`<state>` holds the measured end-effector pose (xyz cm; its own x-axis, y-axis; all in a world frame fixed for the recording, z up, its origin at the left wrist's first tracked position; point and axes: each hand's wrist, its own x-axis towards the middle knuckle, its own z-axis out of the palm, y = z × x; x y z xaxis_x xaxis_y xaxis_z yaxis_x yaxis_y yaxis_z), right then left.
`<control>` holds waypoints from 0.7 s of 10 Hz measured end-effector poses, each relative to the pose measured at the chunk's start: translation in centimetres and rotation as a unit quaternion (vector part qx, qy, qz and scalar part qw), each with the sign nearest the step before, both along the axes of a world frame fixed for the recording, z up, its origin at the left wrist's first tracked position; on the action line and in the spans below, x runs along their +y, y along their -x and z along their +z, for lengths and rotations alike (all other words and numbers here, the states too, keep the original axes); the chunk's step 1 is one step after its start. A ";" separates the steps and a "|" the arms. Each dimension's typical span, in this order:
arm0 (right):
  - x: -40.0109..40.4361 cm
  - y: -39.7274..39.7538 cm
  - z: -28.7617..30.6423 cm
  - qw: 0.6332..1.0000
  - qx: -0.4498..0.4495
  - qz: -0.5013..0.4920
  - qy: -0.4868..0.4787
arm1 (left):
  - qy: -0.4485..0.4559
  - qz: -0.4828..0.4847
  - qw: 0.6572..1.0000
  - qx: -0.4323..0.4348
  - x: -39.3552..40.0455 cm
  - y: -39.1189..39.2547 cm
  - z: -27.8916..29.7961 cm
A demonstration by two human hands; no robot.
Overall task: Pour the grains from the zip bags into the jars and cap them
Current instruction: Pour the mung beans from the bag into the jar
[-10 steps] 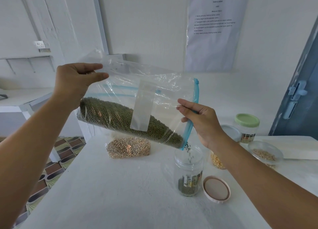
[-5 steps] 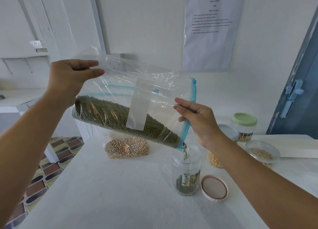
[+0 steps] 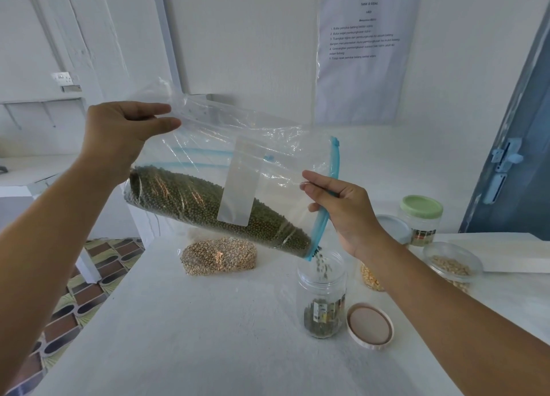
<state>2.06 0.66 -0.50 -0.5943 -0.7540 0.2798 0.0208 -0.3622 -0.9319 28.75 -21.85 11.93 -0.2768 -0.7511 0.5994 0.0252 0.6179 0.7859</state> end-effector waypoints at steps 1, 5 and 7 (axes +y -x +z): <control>0.1 -0.1 0.1 1.000 0.000 0.003 0.001 | 0.000 -0.002 1.000 0.004 -0.2 0.0 0.0; 0.3 -0.5 0.3 1.000 -0.004 0.007 -0.001 | -0.001 -0.007 1.000 0.010 -0.2 -0.2 0.2; 0.4 -0.6 0.5 1.000 -0.003 0.006 0.000 | -0.006 -0.014 1.000 0.014 0.0 -0.2 0.5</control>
